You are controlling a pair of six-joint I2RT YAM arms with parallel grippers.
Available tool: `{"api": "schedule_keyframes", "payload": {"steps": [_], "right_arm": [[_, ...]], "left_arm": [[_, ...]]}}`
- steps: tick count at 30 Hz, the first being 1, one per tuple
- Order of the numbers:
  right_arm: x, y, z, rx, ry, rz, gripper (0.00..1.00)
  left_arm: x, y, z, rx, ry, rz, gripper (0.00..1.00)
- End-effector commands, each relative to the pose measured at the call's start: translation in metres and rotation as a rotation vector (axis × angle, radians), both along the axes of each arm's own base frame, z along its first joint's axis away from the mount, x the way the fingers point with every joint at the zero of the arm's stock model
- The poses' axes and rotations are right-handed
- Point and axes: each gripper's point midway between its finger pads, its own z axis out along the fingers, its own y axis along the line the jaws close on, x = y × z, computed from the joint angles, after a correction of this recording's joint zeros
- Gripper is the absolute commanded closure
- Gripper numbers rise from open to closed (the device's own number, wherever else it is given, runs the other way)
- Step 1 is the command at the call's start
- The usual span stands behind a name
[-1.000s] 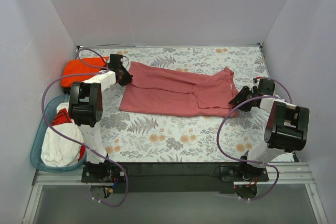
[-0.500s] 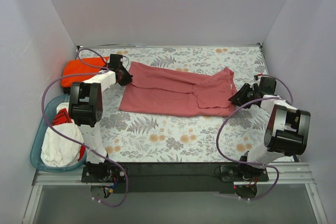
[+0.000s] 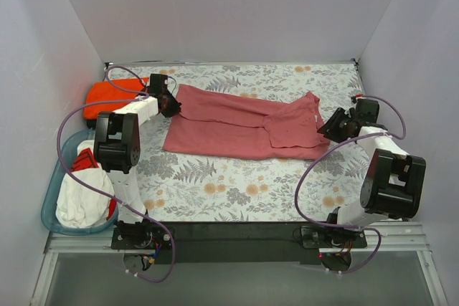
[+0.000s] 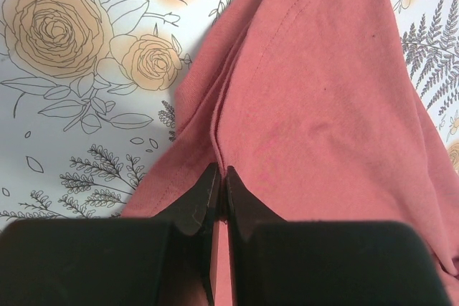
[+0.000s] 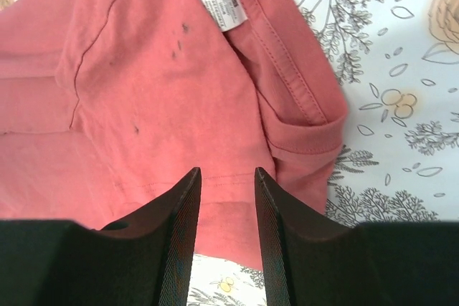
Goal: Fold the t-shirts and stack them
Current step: Flatten the tshirt out
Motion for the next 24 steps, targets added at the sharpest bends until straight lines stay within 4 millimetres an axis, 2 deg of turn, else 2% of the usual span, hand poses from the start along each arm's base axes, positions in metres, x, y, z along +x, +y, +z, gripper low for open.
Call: {"api": "schedule_keyframes", "payload": {"steps": [1,7,13,19,24], "right_arm": [[0.013,0.003,0.004,-0.001,-0.018,0.037,0.58],[0.005,0.005,-0.027,0.013,0.048,0.037,0.58],[-0.002,0.004,-0.046,0.005,0.075,0.050,0.58],[-0.001,0.010,-0.047,0.029,0.066,0.083,0.59],[-0.005,-0.004,-0.049,-0.054,0.077,0.037,0.58]], "left_arm": [[0.002,0.000,0.025,-0.005,-0.050,-0.012,1.00],[0.002,0.001,0.026,-0.001,-0.049,-0.014,1.00],[0.002,0.001,0.024,-0.001,-0.045,-0.014,1.00],[0.002,0.001,0.024,-0.001,-0.045,-0.016,1.00],[0.001,0.001,0.024,0.000,-0.043,-0.015,1.00]]}}
